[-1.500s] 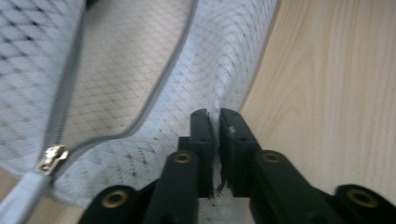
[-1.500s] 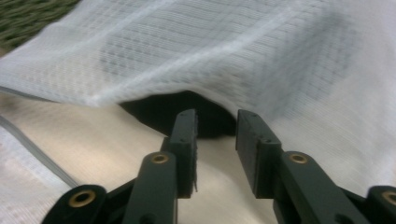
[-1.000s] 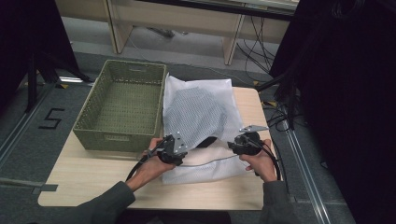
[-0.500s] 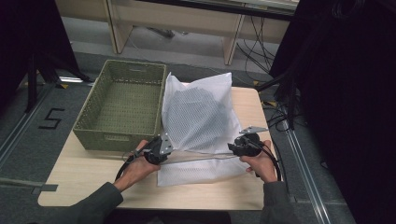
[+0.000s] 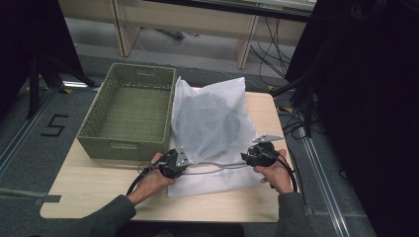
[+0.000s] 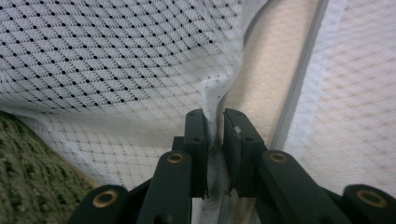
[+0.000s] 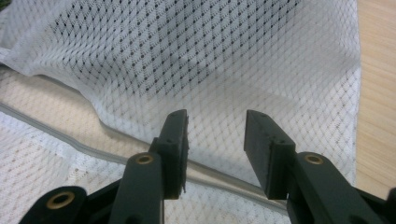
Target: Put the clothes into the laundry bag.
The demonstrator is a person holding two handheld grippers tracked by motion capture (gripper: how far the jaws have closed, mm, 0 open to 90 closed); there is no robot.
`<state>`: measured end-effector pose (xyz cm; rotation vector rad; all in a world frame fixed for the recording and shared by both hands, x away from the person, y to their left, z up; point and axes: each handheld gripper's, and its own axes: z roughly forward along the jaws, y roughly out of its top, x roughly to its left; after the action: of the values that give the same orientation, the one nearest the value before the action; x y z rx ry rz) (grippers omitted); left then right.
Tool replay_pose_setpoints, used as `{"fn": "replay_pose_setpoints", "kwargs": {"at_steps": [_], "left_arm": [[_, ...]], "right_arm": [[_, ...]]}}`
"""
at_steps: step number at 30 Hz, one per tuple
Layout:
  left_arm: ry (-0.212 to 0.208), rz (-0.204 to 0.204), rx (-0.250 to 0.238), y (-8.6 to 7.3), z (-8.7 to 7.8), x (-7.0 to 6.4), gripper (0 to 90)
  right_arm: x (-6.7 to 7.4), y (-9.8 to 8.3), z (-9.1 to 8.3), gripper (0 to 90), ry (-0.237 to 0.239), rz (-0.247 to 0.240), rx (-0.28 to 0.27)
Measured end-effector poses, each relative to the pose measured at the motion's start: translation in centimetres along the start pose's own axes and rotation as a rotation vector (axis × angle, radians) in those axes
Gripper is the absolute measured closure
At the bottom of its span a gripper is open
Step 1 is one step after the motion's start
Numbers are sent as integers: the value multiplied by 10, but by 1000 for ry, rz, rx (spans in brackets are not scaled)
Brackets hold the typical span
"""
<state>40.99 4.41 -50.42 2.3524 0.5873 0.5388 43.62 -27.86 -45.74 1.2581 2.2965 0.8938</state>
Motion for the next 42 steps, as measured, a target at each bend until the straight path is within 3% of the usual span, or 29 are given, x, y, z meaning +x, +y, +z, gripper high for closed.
{"fn": "replay_pose_setpoints", "kwargs": {"at_steps": [2, 4, 8, 9, 13, 16, 20, 21, 22, 23, 27, 28, 30, 32, 35, 37, 39, 42], "left_arm": [[-11, 4, -6, 2, -7, 0, 776], [-11, 13, -12, 3, -14, -1, 750], [-30, -14, -31, 5, -28, -1, 677], [-38, -36, -37, 4, -30, -1, 630], [-61, -97, -66, -1, -47, -3, 518], [-72, -99, -77, -5, -56, -5, 461], [-70, -127, -80, -13, -67, -10, 399], [-70, -111, -78, -14, -69, -9, 389], [-69, -129, -85, -15, -71, -10, 383], [-69, -153, -92, -17, -74, -10, 378], [-48, -175, -109, -23, -84, -7, 357], [-36, -181, -108, -25, -87, -5, 352], [-26, -203, -120, -29, -91, -3, 344], [-16, -214, -120, -34, -95, 1, 336], [-9, -233, -120, -39, -99, 3, 324], [-1, -242, -123, -43, -102, 5, 311], [-2, -248, -126, -46, -104, 6, 295], [1, -259, -127, -49, -108, 8, 272]], "right_arm": [[-2, 0, -1, 603, 8, -3, 24], [-1, 0, -2, 601, 9, 32, 33], [-3, 0, -2, 589, -6, 12, 1], [-2, 1, -4, 581, 5, 35, 21], [-1, 1, -5, 537, -4, 42, 16], [-1, 1, -5, 495, -11, 49, 11], [0, 1, -5, 473, -11, 54, 11], [-1, 0, -4, 467, -11, 32, 6], [0, 0, -4, 464, -17, 30, 4], [1, 0, -5, 461, -18, 40, 3], [6, 1, -9, 446, -7, 65, -11], [5, 0, -8, 443, -10, 31, -19], [9, 1, -11, 438, 3, 62, -17], [9, 0, -11, 432, -2, 36, -32], [14, 0, -15, 424, 7, 69, -28], [12, 0, -14, 420, 9, 28, -56], [16, -1, -15, 412, 13, 45, -68], [16, -2, -17, 402, 21, 7, -69]]}}
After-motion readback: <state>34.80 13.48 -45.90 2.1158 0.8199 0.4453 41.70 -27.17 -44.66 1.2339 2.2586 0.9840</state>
